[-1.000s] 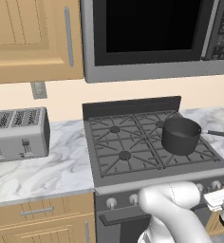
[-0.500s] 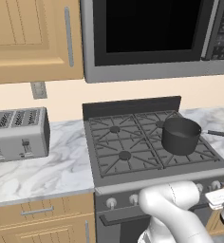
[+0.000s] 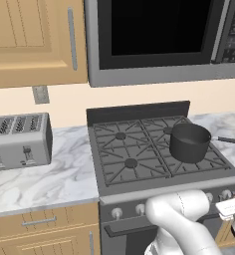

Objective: Turn on the front right burner of the stove.

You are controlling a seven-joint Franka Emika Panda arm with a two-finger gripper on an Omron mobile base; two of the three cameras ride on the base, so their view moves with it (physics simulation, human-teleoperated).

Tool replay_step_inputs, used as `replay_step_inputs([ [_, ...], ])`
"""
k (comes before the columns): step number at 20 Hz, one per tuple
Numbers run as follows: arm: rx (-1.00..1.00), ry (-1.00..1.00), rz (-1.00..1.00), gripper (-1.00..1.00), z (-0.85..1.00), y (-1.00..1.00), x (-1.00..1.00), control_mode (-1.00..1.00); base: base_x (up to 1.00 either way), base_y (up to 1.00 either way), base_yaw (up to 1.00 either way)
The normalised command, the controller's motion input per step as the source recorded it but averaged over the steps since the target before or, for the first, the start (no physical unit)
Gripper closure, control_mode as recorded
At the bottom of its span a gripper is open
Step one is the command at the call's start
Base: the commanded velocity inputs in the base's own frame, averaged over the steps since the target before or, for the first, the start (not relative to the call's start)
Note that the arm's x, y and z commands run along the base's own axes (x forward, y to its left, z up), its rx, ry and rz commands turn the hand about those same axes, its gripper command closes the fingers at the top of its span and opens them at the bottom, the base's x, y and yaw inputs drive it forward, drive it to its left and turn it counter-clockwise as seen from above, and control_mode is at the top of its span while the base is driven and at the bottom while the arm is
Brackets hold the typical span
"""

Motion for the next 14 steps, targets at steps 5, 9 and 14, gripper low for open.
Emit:
replay_step_inputs([
  [5, 0.04, -0.05, 0.0, -1.0, -0.45, -0.17, 0.0, -1.0, 0.0, 0.0, 0.0],
  [9, 0.06, -0.08, 0.0, -1.0, -0.39, -0.26, 0.0, -1.0, 0.0, 0.0, 0.0],
  [14, 0.05, 0.0, 0.01, -1.0, -0.61, -0.03, 0.0, -1.0, 0.0, 0.0, 0.0],
])
